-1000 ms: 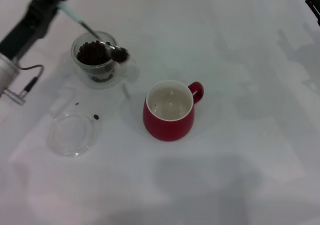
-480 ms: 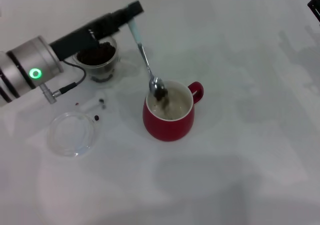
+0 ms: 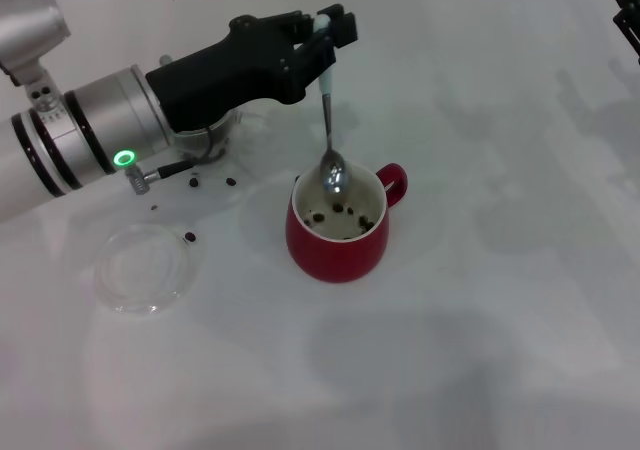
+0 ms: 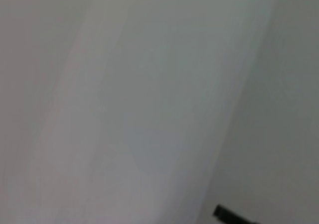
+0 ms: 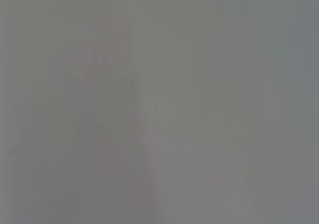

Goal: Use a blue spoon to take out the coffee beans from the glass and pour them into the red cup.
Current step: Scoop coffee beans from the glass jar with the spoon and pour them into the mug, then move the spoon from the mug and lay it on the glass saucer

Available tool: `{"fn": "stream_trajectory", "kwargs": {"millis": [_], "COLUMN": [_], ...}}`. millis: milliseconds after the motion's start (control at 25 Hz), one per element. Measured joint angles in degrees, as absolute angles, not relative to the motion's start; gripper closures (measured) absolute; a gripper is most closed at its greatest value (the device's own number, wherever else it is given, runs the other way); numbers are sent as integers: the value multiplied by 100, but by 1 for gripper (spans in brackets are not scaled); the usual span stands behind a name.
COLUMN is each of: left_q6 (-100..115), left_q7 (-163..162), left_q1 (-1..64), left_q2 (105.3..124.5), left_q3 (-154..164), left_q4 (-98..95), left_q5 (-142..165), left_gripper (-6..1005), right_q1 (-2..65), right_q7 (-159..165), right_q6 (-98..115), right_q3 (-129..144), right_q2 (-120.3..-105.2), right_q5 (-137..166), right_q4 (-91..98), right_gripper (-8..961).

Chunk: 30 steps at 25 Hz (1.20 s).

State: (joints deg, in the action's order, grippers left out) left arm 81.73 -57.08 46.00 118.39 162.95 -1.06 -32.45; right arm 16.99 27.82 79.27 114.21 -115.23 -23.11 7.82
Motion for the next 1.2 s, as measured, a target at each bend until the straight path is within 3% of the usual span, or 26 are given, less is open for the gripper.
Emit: {"fn": "stream_trajectory", "kwargs": {"millis": [280, 560, 880, 1200], "left_q6": [8763, 9780, 9949, 8693], "left_q7": [-5609, -6438, -7627, -7674], "left_q1": [4363, 3036, 1479, 1050], "left_q2": [11822, 11749, 11816, 11902], "left_q3": [16218, 16212, 16213, 16272], "left_q4": [-58, 243, 845, 601], "left_q5": [-3574, -5238, -6233, -6220], "left_gripper": [867, 866, 865, 866], "right_q1": [1652, 1682, 1729, 1790], "right_q7": [2818, 2794, 2755, 2751], "right_q6": [7945, 7951, 7928, 7878], "right_q3": [11428, 11414, 11385, 11381], "right_q2": [-11521, -11523, -11513, -11517], "right_q5": [-2312, -2326, -2345, -2333], "right_q4": [812, 820, 815, 821], "right_gripper": [127, 127, 127, 127]}}
